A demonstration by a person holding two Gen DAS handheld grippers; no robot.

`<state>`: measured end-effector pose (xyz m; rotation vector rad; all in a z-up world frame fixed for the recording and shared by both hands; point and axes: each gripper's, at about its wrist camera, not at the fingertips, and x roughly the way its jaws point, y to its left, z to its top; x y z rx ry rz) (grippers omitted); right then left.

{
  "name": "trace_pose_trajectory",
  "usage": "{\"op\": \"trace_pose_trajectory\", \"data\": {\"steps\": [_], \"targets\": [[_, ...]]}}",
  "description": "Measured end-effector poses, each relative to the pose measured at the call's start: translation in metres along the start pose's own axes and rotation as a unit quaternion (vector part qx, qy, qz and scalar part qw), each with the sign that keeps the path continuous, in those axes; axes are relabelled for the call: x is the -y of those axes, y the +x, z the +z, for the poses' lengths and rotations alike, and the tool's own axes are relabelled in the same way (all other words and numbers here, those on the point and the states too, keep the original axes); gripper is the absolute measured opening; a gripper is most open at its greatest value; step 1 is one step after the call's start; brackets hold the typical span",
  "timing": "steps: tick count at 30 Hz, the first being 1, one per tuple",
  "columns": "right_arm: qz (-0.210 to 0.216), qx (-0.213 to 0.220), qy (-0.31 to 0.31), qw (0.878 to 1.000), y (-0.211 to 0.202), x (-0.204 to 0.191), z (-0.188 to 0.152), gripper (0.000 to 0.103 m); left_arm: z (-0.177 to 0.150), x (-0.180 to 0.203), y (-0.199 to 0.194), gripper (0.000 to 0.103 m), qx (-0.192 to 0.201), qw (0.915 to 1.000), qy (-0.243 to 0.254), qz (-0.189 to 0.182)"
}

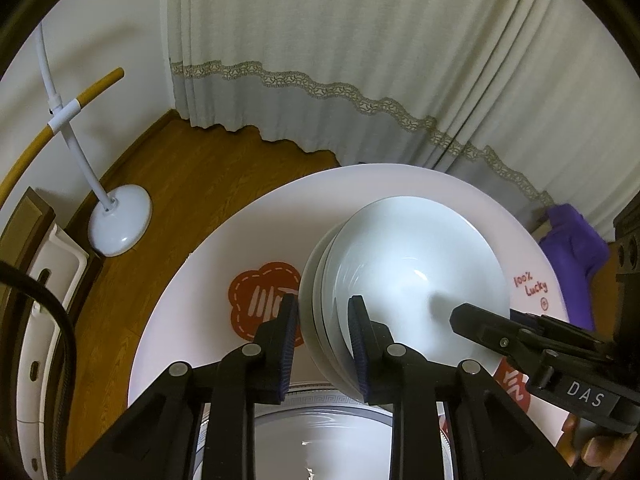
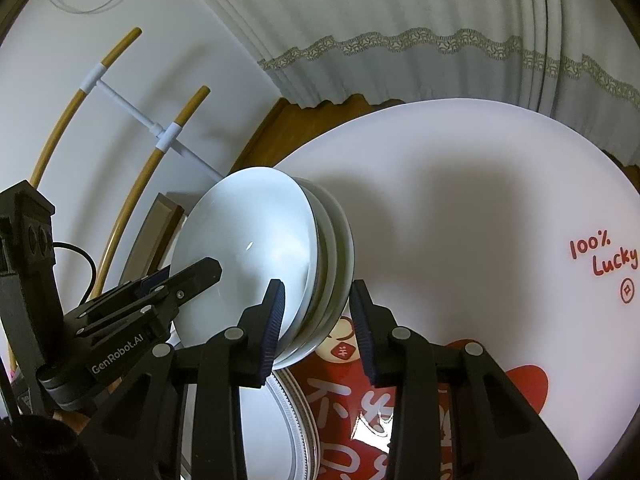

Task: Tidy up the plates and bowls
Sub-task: 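Close the left tool on the bowl stack rim while the right tool grips it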

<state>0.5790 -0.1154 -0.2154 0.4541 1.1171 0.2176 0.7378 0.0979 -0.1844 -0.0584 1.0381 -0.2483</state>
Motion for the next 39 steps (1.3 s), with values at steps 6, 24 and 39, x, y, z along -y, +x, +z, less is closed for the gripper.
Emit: {"op": "trace_pose_trajectory", "data": {"steps": [6, 24, 39], "targets": [[0.006, -0.001, 0.004, 1.000, 0.001, 0.000, -0.001, 0.034, 0.001, -0.001, 0.003, 0.022, 0.000, 1.0000, -0.004, -0.003], [0.011, 0.000, 0.005, 1.000, 0.000, 0.001, -0.001, 0.034, 0.008, -0.008, 0.014, 0.022, -0.005, 1.0000, -0.008, -0.003], [0.013, 0.003, 0.003, 1.000, 0.000, 0.001, 0.002, 0.034, 0.005, 0.001, 0.020, 0.022, -0.004, 0.9999, -0.010, -0.002]]}}
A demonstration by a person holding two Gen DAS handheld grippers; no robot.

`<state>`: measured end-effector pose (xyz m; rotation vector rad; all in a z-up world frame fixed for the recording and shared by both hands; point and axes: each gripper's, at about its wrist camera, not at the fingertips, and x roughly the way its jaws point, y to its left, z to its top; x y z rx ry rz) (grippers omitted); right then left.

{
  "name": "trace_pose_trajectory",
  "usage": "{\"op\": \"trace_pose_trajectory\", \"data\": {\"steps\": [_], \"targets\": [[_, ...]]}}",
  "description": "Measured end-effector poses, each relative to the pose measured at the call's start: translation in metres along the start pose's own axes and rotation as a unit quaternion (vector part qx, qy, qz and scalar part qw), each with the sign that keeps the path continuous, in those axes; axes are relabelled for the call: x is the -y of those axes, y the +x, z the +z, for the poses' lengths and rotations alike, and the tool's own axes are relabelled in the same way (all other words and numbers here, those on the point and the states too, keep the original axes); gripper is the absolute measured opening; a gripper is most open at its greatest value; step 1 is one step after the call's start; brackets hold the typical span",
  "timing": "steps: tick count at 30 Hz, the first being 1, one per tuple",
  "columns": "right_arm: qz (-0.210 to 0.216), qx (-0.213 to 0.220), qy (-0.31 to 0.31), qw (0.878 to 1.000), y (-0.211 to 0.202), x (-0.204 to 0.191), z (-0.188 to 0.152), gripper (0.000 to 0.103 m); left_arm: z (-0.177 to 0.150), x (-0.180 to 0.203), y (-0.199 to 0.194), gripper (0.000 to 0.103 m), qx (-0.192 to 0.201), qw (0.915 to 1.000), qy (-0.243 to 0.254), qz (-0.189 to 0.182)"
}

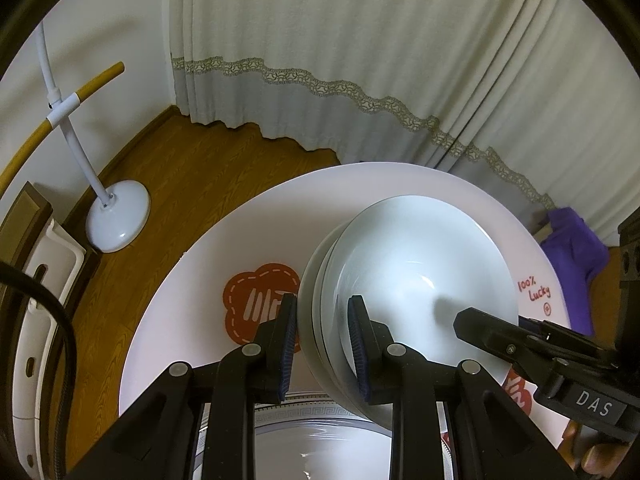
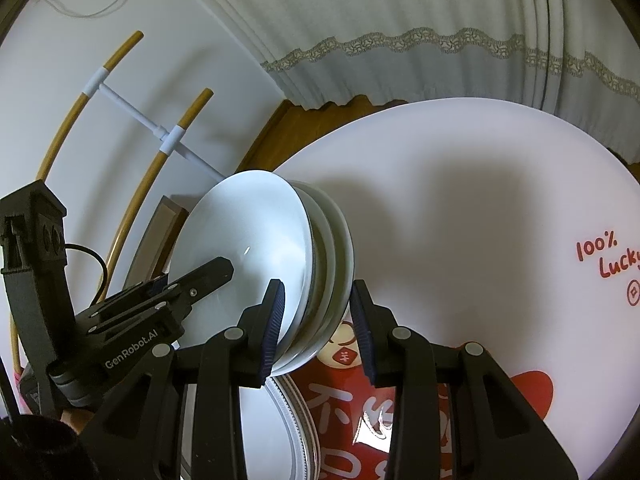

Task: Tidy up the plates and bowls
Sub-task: 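Close the left tool on the bowl stack rim while the right tool grips it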

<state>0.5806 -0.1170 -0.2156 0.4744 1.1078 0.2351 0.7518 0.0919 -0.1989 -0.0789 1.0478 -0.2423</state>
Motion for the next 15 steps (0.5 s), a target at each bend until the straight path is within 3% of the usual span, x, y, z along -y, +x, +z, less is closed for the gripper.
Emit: {"op": "trace_pose_trajectory", "data": {"steps": [15], "targets": [[0.004, 0.002, 0.004, 1.000, 0.0003, 0.0045, 0.0020, 0.034, -0.0016, 0.0005, 0.0003, 0.021, 0.004, 1.0000, 0.002, 0.005]]}}
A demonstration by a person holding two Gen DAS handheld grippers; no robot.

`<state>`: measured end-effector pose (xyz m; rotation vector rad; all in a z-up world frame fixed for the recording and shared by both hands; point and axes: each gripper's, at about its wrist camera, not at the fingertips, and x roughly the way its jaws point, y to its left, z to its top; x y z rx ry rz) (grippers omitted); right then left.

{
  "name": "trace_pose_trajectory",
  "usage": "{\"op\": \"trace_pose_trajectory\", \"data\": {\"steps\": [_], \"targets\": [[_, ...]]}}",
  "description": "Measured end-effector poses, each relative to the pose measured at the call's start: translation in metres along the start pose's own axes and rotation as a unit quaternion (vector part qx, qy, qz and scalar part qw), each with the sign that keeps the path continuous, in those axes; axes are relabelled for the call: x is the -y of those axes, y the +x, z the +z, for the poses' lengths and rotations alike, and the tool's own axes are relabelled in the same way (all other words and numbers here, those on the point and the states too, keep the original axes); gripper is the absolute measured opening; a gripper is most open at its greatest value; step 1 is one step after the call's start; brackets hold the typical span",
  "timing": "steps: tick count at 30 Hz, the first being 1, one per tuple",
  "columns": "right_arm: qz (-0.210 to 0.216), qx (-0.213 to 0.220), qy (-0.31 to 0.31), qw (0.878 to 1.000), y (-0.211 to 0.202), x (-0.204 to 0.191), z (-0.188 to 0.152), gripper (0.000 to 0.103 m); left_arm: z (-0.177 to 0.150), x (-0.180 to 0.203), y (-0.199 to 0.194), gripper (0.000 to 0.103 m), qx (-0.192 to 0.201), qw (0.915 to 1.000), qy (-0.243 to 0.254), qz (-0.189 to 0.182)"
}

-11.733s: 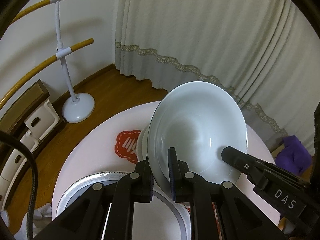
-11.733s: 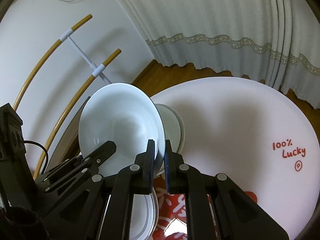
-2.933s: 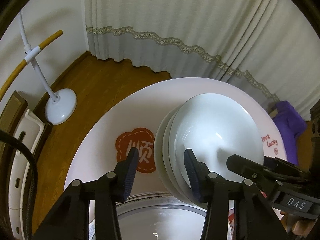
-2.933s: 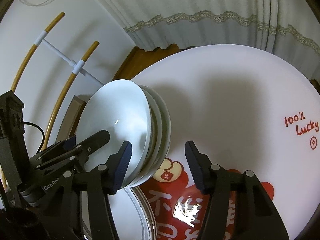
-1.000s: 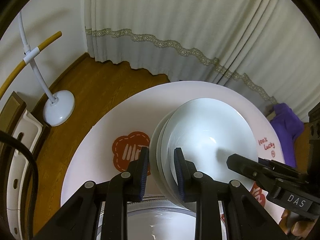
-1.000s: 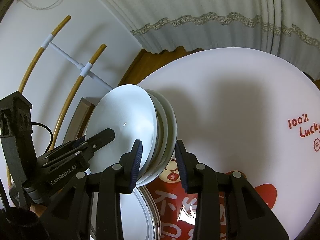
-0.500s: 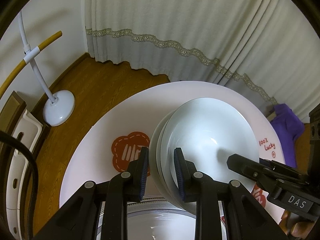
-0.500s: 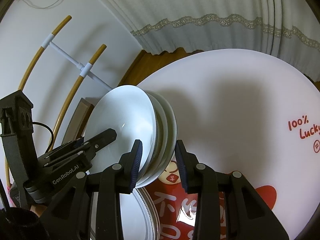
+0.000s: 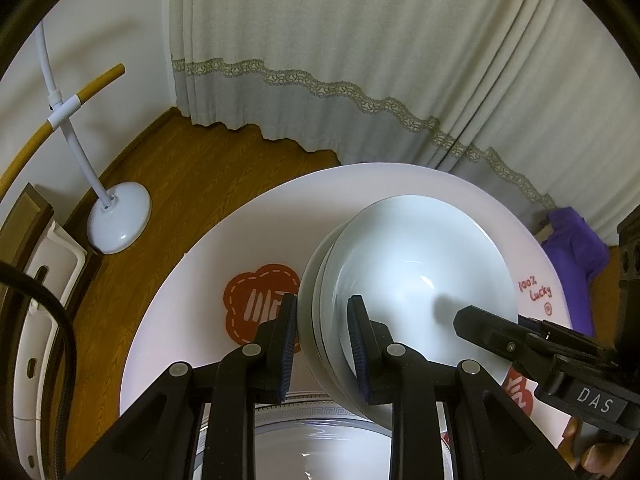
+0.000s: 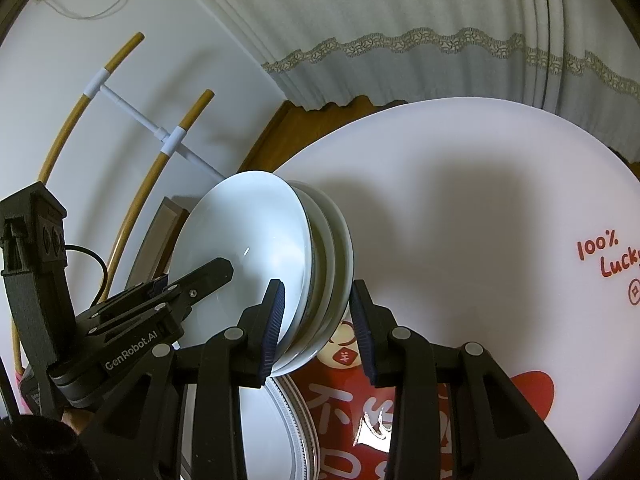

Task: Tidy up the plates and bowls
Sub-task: 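Close the left tool on the bowl stack rim while the right tool grips it, then lift the nested white bowls off the cloth with both tools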

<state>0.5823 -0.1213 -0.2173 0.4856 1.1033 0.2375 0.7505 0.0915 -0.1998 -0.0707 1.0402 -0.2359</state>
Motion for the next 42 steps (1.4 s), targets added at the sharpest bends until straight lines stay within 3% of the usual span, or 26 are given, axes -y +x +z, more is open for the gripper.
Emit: {"op": "trace_pose_trajectory", "data": {"steps": [11, 27, 30, 31, 34, 35, 42], "targets": [[-0.016, 0.004, -0.013, 1.000, 0.001, -0.007, -0.002, 0.034, -0.003, 0.006, -0.002, 0.018, 0.004, 0.9999, 0.005, 0.016], [-0.006, 0.002, 0.000, 1.000, 0.002, -0.001, -0.002, 0.036, -0.001, -0.004, -0.001, 0.019, -0.002, 0.9999, -0.009, -0.005], [-0.003, -0.004, -0.001, 1.000, 0.003, 0.001, -0.001, 0.037, 0.000, -0.007, -0.004, 0.026, -0.002, 1.0000, -0.008, -0.001], [-0.007, -0.006, 0.001, 1.000, 0.004, 0.001, -0.001, 0.042, 0.000, -0.007, -0.006, 0.027, 0.002, 1.0000, -0.006, 0.002], [-0.011, -0.007, 0.005, 1.000, 0.002, 0.006, -0.003, 0.055, -0.001, -0.010, -0.013, 0.042, 0.010, 0.9999, -0.005, 0.005], [-0.006, -0.006, 0.006, 1.000, 0.001, 0.007, -0.004, 0.055, -0.002, -0.012, -0.016, 0.047, 0.014, 0.9999, -0.008, -0.001], [0.018, 0.036, 0.013, 0.999, -0.032, 0.017, -0.005, 0.055, -0.012, -0.043, -0.047, 0.048, 0.049, 0.9981, -0.038, 0.000]]}}
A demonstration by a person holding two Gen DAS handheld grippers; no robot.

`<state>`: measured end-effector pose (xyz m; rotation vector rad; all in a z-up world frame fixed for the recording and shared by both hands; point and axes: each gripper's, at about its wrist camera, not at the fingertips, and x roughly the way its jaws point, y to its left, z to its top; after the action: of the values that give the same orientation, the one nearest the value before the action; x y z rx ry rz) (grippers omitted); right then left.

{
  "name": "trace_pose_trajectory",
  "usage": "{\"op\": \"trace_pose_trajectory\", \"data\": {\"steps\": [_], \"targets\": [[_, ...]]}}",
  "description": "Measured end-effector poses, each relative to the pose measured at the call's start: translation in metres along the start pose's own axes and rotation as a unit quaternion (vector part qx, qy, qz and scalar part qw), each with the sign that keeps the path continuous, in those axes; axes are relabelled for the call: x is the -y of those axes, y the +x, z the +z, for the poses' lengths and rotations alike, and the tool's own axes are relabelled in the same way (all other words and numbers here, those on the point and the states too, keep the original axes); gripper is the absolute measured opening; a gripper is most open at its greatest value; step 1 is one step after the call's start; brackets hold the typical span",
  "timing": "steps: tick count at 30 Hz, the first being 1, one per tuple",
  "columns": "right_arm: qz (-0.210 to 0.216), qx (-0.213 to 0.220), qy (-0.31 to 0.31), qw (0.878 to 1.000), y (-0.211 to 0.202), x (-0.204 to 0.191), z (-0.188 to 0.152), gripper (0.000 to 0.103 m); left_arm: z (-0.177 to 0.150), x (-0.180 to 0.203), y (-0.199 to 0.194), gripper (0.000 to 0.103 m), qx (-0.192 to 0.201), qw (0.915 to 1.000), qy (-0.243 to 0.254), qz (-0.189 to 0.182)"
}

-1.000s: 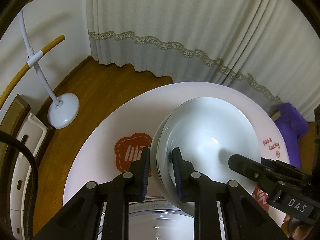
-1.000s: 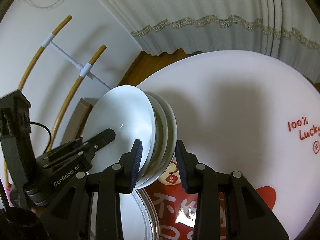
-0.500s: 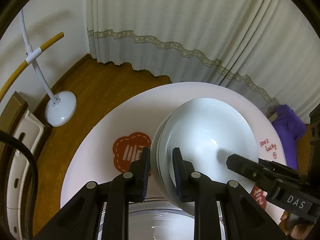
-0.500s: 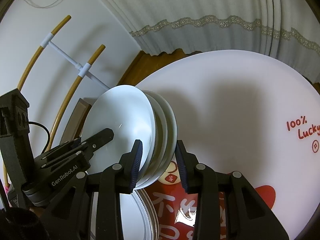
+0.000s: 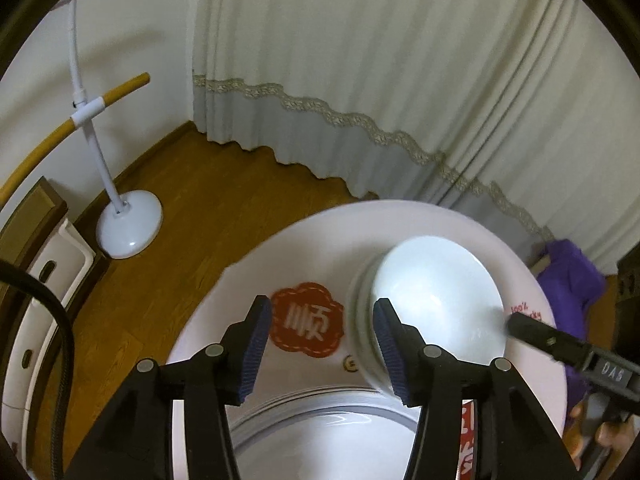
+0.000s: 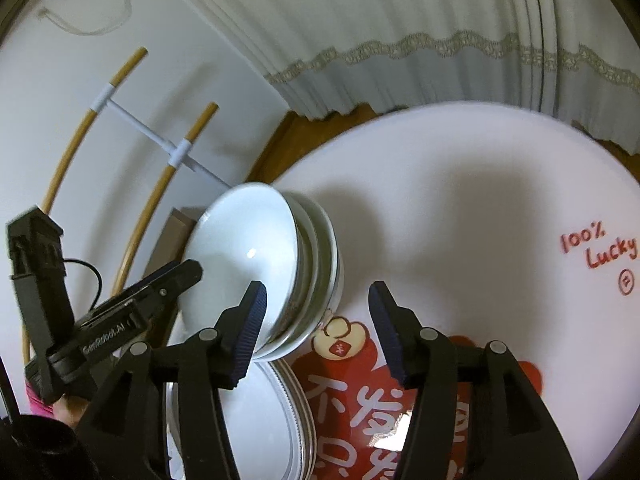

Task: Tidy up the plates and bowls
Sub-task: 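Lift the nested white bowls off the cloth with both tools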

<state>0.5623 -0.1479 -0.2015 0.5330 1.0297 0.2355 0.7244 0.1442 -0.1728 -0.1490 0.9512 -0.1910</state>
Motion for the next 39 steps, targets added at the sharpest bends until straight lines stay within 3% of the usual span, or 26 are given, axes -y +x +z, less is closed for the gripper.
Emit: {"op": "trace_pose_trajectory", "data": {"steps": [4, 6, 8, 9, 11, 16, 23, 28, 31, 39], "targets": [[-0.033, 0.017, -0.002, 0.999, -0.014, 0.009, 0.000, 0.055, -0.007, -0.009, -0.004, 0.045, 0.004, 0.9999, -0.007, 0.010], [-0.035, 0.010, 0.000, 0.999, -0.011, 0.012, -0.001, 0.053, -0.011, -0.015, -0.006, 0.037, 0.007, 0.9997, -0.022, -0.006], [-0.047, 0.003, -0.005, 0.999, -0.006, 0.012, -0.003, 0.052, -0.014, -0.019, -0.006, 0.034, 0.005, 0.9996, -0.028, 0.001], [-0.049, 0.002, -0.006, 0.999, -0.004, 0.011, -0.003, 0.049, -0.015, -0.023, -0.007, 0.026, 0.011, 0.9994, -0.032, 0.011], [-0.048, -0.006, -0.006, 0.999, 0.001, 0.011, -0.003, 0.046, -0.018, -0.026, -0.003, 0.025, 0.002, 0.9991, -0.037, 0.022], [-0.042, -0.019, 0.000, 0.999, 0.009, 0.016, -0.004, 0.044, -0.015, -0.025, 0.016, 0.025, -0.032, 0.9987, -0.039, -0.005], [-0.027, -0.025, 0.010, 0.999, 0.016, 0.019, -0.002, 0.038, -0.001, -0.018, 0.038, 0.025, -0.052, 0.9982, -0.029, -0.009], [-0.023, -0.027, 0.009, 0.999, 0.018, 0.013, 0.002, 0.028, 0.002, -0.015, 0.048, 0.019, -0.060, 0.9977, -0.024, -0.018], [-0.021, -0.032, 0.012, 0.999, 0.020, 0.015, 0.004, 0.028, 0.006, -0.013, 0.055, 0.010, -0.065, 0.9975, -0.020, -0.019], [-0.022, -0.047, 0.007, 0.999, 0.028, 0.013, 0.008, 0.028, 0.017, -0.014, 0.071, 0.007, -0.075, 0.9965, -0.025, -0.025]]}}
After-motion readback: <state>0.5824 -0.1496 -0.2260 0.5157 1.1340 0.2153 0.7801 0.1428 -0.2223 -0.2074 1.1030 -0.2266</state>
